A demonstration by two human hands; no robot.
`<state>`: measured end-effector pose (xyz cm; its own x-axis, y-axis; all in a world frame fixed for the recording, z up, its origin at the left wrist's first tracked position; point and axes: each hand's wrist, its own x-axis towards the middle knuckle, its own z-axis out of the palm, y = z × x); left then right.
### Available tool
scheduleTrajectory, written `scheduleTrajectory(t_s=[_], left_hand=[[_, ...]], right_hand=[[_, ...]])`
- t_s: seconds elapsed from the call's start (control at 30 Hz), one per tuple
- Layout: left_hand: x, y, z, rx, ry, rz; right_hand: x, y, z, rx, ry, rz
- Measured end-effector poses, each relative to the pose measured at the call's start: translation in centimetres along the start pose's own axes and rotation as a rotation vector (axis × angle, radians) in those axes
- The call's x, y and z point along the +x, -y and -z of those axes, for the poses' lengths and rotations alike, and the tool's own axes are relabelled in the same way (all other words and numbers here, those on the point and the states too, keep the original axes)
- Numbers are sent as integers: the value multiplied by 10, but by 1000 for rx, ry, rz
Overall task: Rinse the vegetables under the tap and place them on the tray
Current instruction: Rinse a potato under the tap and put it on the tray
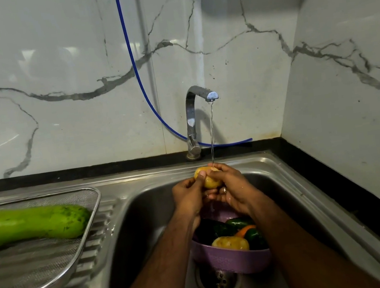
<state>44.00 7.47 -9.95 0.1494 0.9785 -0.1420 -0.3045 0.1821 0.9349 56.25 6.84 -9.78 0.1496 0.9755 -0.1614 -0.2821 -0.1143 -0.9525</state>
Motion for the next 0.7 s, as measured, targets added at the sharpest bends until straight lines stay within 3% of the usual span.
scheduleTrajectory(t_s=[0.23,0.37,0.7], left_hand=[[-3,0,-2,-11,115,-12],[0,7,0,283,60,-158],[1,5,4,360,43,-279]], right_hand=[[8,-3,-3,-194,-255,-13],[13,-6,-5,-93,-260,-83],[10,-6,-14,11,-50,-31]])
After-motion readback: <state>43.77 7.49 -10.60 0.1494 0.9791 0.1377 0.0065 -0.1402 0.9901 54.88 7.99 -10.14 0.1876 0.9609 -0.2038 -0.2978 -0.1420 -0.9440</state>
